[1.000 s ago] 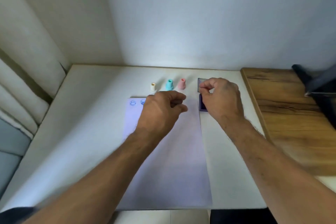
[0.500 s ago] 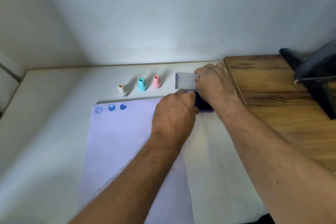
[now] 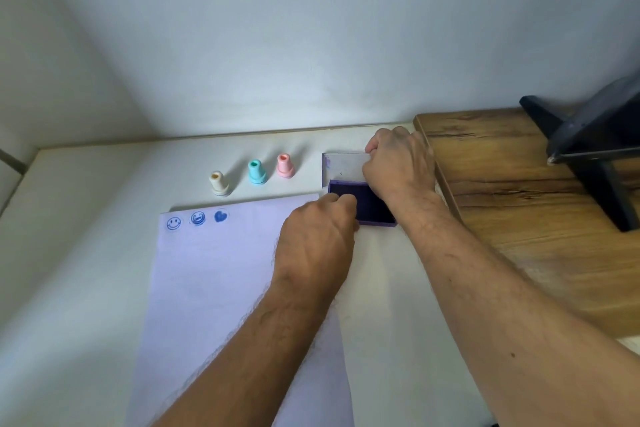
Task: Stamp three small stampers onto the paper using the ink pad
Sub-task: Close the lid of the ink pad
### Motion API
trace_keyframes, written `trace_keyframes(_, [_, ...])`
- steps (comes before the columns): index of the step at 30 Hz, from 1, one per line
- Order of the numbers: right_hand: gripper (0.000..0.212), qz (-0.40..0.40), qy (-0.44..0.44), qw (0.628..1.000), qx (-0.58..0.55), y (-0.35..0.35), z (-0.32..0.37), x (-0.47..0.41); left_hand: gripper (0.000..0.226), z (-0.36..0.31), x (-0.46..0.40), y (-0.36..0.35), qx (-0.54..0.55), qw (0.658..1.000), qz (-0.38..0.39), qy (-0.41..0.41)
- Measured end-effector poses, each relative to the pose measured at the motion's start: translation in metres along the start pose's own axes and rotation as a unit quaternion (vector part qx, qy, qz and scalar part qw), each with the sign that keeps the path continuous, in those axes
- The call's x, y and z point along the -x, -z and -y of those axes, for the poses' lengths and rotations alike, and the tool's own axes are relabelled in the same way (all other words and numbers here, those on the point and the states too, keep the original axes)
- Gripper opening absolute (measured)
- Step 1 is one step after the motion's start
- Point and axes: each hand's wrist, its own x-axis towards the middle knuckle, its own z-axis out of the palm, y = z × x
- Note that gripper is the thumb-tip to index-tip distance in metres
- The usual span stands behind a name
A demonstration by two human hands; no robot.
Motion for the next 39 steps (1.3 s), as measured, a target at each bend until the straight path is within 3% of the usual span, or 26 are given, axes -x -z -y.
trace_keyframes(7, [0.036, 0.037, -0.049, 0.988, -0.145, 0.016, -0.004, -0.007, 0.006, 0.001, -0.001, 0.001, -0.008, 1.0, 0.008, -0.006])
trace_keyframes(10, [0.034, 0.016, -0.047, 0.982, -0.182, 0.024, -0.007, -0.007, 0.007, 0.002, 0.0, 0.0, -0.008, 1.0, 0.02, -0.011])
trace_keyframes(18, [0.024, -0.053, 0.056, 0.987, -0.139, 0.05, -0.008, 0.04, 0.013, 0.006, 0.015, 0.006, 0.028, 0.999, 0.006, -0.016])
trace_keyframes(21, [0.023, -0.071, 0.094, 0.987, -0.113, 0.059, 0.003, 0.059, 0.018, 0.008, 0.025, 0.008, 0.068, 0.997, -0.026, 0.035])
trace_keyframes(25, [0.024, -0.036, 0.122, 0.991, -0.052, 0.056, 0.003, 0.085, 0.041, 0.01, 0.025, 0.008, 0.079, 0.987, -0.057, 0.13])
trace_keyframes(31, [0.017, -0.054, 0.099, 0.994, -0.013, 0.053, -0.01, 0.099, 0.043, 0.02, 0.013, 0.009, 0.14, 0.966, -0.005, 0.217])
trace_keyframes(35, [0.012, 0.018, 0.071, 0.997, -0.003, 0.048, -0.012, 0.105, 0.04, 0.023, 0.005, 0.015, 0.196, 0.949, 0.042, 0.242])
trace_keyframes(37, [0.02, 0.032, 0.04, 0.999, -0.018, 0.045, -0.012, 0.105, 0.039, 0.022, 0.0, 0.018, 0.214, 0.943, 0.06, 0.247])
trace_keyframes(39, [0.041, 0.034, 0.002, 0.998, -0.046, 0.041, -0.01, 0.103, 0.042, 0.019, -0.003, 0.02, 0.215, 0.942, 0.076, 0.246])
